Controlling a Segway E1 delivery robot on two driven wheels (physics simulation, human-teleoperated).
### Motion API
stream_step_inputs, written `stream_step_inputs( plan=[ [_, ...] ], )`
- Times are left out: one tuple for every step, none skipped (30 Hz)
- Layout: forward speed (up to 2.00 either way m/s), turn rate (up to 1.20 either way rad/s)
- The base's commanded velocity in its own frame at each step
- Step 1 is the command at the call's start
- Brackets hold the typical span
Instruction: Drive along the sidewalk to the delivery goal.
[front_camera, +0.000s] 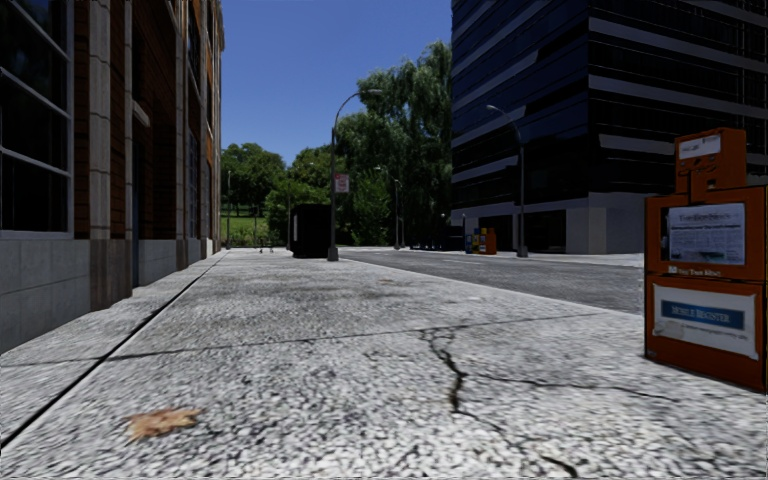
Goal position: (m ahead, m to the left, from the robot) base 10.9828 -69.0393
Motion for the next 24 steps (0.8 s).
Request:
stream_step_inputs(
  plan=[
    [2.00,0.00],
    [2.00,0.00],
    [2.00,0.00],
    [2.00,0.00],
    [2.00,0.00],
    [2.00,0.00],
    [2.00,0.00],
    [2.00,0.00],
    [2.00,0.13],
    [2.00,0.13],
    [2.00,0.21],
    [2.00,0.25],
    [2.00,0.31],
    [2.00,0.31],
    [2.00,0.39],
    [2.00,0.44],
    [2.00,0.45],
    [2.00,0.45],
    [2.00,0.45],
    [2.00,0.45],
    [2.00,0.45],
    [2.00,0.45],
    [2.00,0.45],
    [2.00,0.45]
  ],
)
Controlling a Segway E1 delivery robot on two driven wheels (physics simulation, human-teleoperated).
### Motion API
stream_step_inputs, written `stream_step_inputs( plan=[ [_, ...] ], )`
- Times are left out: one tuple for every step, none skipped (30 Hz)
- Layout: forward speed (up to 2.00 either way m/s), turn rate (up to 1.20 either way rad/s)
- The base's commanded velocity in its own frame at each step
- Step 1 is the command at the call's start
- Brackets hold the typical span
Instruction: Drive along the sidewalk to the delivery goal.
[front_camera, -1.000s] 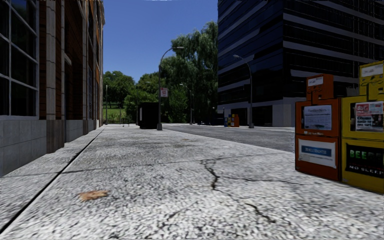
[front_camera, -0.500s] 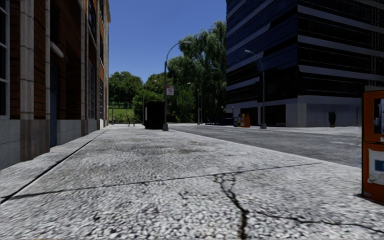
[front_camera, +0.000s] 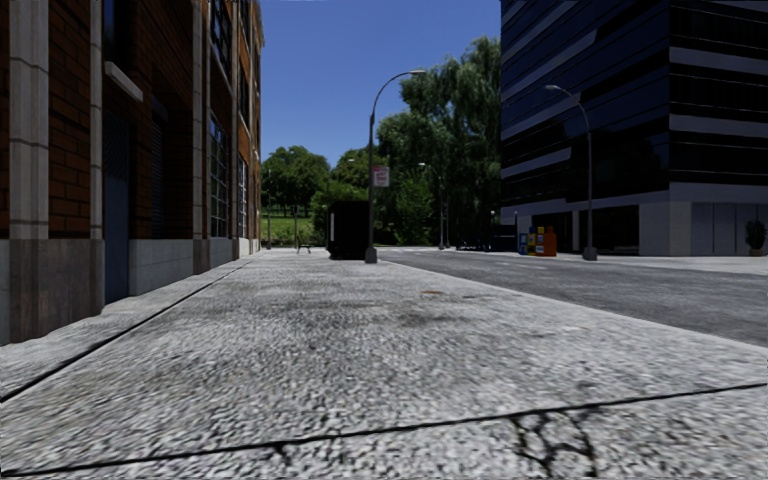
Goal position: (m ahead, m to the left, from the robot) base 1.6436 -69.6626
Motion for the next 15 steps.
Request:
stream_step_inputs(
  plan=[
    [2.00,0.45],
    [2.00,0.45],
    [2.00,0.45],
    [2.00,0.45],
    [2.00,0.45],
    [2.00,0.45],
    [2.00,0.45],
    [2.00,0.45],
    [2.00,0.45],
    [2.00,0.45],
    [2.00,0.45],
    [2.00,0.45],
    [2.00,0.45],
    [2.00,0.45],
    [2.00,0.45]
  ],
)
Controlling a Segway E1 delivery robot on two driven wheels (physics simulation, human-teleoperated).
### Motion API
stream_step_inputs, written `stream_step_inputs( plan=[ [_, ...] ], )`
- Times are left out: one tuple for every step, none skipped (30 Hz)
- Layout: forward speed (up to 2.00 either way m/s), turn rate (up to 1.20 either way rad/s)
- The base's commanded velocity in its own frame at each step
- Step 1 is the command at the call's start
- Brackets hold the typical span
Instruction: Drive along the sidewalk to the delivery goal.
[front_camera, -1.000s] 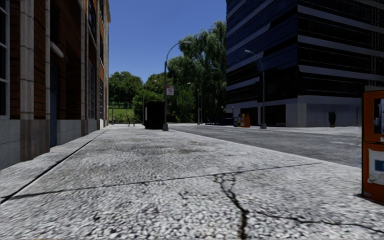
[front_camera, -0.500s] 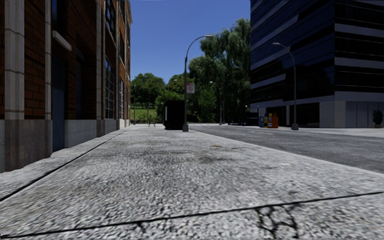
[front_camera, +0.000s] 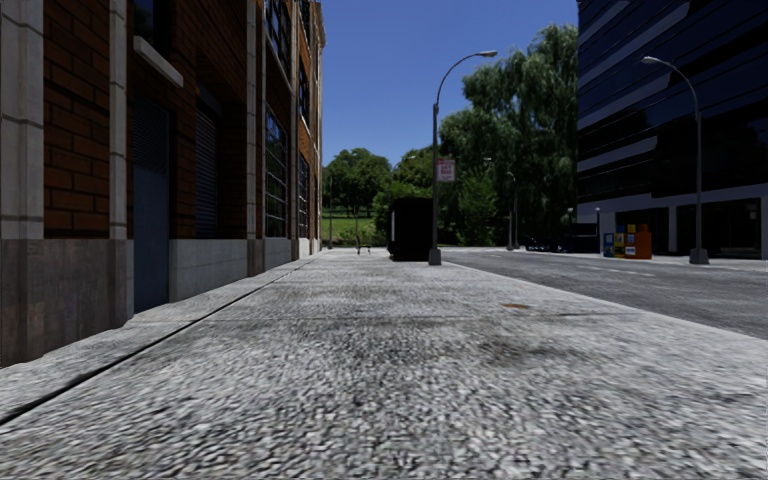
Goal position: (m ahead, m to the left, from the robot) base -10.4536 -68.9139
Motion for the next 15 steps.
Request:
stream_step_inputs(
  plan=[
    [2.00,0.38],
    [2.00,0.00],
    [2.00,0.00],
    [2.00,0.00],
    [2.00,0.00],
    [2.00,0.00],
    [2.00,0.00],
    [2.00,0.00],
    [2.00,0.00],
    [2.00,0.00],
    [2.00,0.00],
    [2.00,0.00],
    [2.00,0.00],
    [2.00,0.00],
    [2.00,0.00]
  ],
)
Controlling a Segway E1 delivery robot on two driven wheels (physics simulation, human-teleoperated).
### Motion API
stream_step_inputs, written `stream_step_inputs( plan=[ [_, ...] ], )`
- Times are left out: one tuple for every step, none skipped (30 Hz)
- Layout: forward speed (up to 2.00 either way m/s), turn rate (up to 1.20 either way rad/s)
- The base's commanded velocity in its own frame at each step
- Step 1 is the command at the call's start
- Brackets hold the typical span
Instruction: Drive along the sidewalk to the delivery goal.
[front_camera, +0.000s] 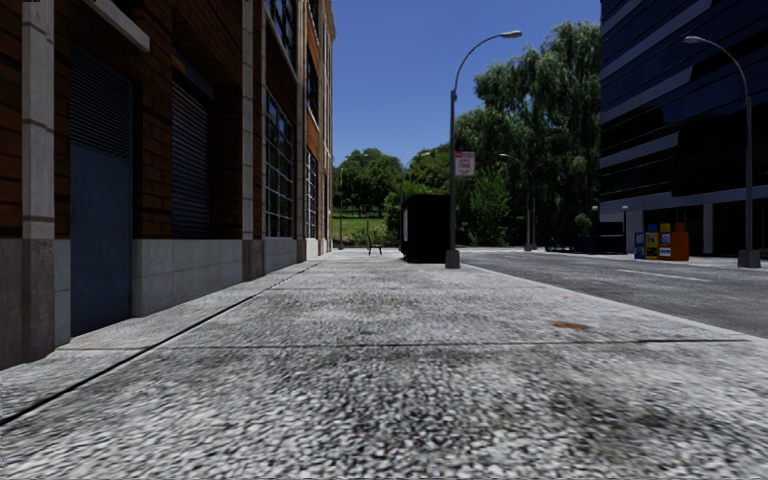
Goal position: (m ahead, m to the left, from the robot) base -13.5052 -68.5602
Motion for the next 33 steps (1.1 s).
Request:
stream_step_inputs(
  plan=[
    [2.00,0.00],
    [2.00,0.00],
    [2.00,0.00],
    [2.00,0.00],
    [2.00,0.00],
    [2.00,0.00],
    [2.00,0.00],
    [2.00,0.00],
    [2.00,0.00],
    [2.00,0.05],
    [2.00,0.05],
    [2.00,0.17],
    [2.00,0.20],
    [2.00,0.23],
    [2.00,0.23],
    [2.00,0.27],
    [2.00,0.31],
    [2.00,0.34],
    [2.00,0.34],
    [2.00,0.39],
    [2.00,0.47],
    [2.00,0.52],
    [2.00,0.52],
    [2.00,0.53],
    [2.00,0.48],
    [2.00,0.27],
    [2.00,0.14],
    [2.00,0.14],
    [2.00,0.00],
    [2.00,0.00],
    [2.00,0.00],
    [2.00,0.00],
    [2.00,0.00]
  ],
)
